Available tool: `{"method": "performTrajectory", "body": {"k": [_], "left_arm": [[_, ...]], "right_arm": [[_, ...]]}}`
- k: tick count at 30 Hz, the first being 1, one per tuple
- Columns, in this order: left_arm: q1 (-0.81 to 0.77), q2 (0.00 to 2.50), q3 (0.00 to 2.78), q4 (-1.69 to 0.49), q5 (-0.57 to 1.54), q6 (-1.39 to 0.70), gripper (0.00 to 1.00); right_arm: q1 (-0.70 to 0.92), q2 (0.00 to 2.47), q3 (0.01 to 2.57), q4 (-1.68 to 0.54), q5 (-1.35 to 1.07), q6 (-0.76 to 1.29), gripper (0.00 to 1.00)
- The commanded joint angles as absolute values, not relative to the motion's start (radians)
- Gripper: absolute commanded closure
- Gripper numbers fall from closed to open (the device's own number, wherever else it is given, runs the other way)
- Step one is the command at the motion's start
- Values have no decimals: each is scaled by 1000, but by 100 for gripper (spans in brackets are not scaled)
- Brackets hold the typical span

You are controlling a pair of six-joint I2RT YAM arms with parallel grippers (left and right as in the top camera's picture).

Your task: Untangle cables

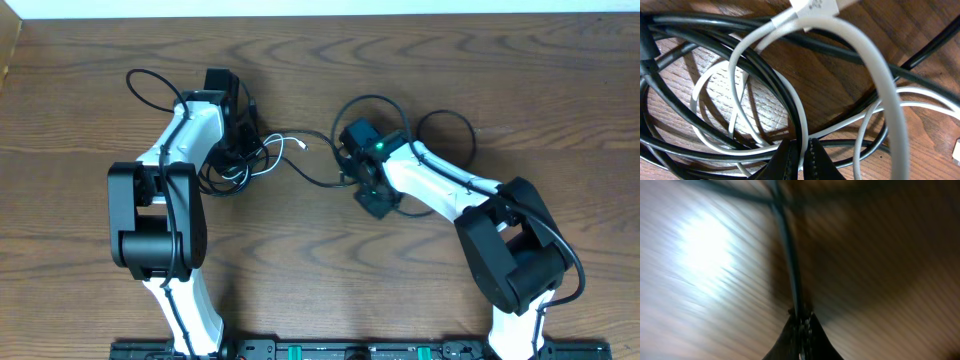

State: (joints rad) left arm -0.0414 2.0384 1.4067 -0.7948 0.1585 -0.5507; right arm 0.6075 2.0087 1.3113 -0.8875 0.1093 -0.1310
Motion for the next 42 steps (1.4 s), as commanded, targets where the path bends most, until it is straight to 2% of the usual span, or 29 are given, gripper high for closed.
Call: {"method": "performTrajectory", "body": {"k": [1, 5, 11, 19, 23, 26, 32, 35, 36, 39, 42], "left_arm": [[-33, 2061, 1404, -789, 125, -559, 92], [-33, 2061, 1404, -786, 92, -559, 92], [-33, 2061, 1404, -786, 65, -559, 93], [-33, 2061, 1404, -783, 59, -559, 92], [-33, 2061, 1404, -783, 60, -559, 92], [-33, 2061, 1404, -783, 67, -559, 92], [-33, 2061, 1404, -783, 70, -559, 92], [-33, 2061, 1404, -783, 71, -559, 92], [-33, 2061, 1404, -783, 71, -559, 92], [-33, 2061, 1404, -783, 71, -559, 92], [-33, 2061, 1404, -783, 71, -559, 92]], "right_arm": [[538, 2070, 1253, -955, 421, -74, 99], [461, 2070, 1253, -965, 516, 31, 99], [293, 2070, 1253, -961, 521, 144, 99], [84, 2070, 1253, -949, 438, 145, 99], [31, 2070, 1303, -975, 402, 141, 99], [33, 2070, 1422, -1073, 362, 140, 89], [88, 2070, 1689, -1188, 110, 4, 72], [134, 2070, 1749, -1187, -4, -2, 52], [149, 2070, 1755, -1174, -46, -5, 49], [203, 2070, 1750, -1112, -229, -93, 48], [273, 2070, 1729, -1060, -321, -205, 39]]}}
